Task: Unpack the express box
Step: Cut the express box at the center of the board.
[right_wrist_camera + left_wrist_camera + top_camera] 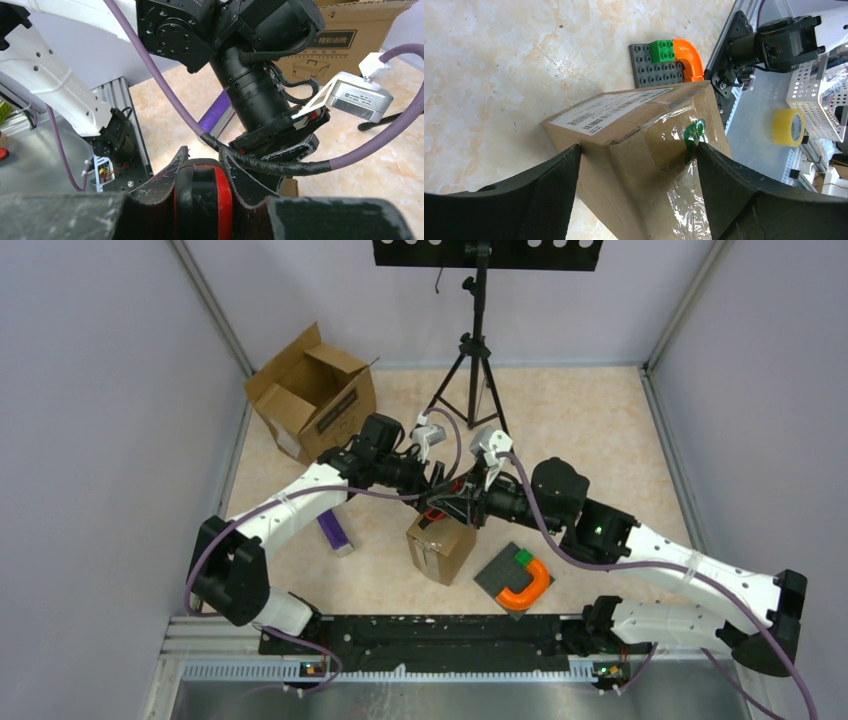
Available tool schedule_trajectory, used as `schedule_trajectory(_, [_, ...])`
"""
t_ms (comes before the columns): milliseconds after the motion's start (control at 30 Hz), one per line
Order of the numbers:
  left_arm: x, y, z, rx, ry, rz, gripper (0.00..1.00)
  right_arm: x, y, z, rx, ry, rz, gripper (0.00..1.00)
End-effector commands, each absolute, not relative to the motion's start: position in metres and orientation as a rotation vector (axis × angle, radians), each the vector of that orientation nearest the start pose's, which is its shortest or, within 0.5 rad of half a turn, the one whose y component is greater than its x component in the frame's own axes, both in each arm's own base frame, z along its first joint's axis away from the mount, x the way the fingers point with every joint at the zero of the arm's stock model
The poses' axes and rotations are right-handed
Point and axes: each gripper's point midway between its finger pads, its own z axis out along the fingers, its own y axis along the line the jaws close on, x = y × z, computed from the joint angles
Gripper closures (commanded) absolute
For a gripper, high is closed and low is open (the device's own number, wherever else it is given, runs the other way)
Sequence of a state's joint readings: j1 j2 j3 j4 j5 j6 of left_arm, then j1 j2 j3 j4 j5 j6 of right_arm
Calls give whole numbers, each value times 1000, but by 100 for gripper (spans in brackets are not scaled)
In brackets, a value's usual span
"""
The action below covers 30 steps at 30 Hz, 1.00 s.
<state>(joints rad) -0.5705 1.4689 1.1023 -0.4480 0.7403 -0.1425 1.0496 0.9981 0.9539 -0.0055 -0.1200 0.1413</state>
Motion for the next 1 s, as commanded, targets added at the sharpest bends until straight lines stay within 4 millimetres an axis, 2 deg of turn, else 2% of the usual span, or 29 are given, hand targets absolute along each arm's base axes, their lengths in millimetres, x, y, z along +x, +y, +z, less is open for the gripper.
schedule_trajectory(0, [217,-270,122,907,2459,-1060,15,148,329,358,-853,1458,998,100])
schedule_trajectory(233, [220,-273,124,899,2461,-1069,15,131,325,343,-878,1513,958,100])
schedule_trajectory(500, [220,-275,123,901,2465,-1079,15,131,323,347,-867,1429,919,100])
schedule_trajectory(967, [221,-275,124,902,2466,-1073,15,128,335,328,-911,1440,903,100])
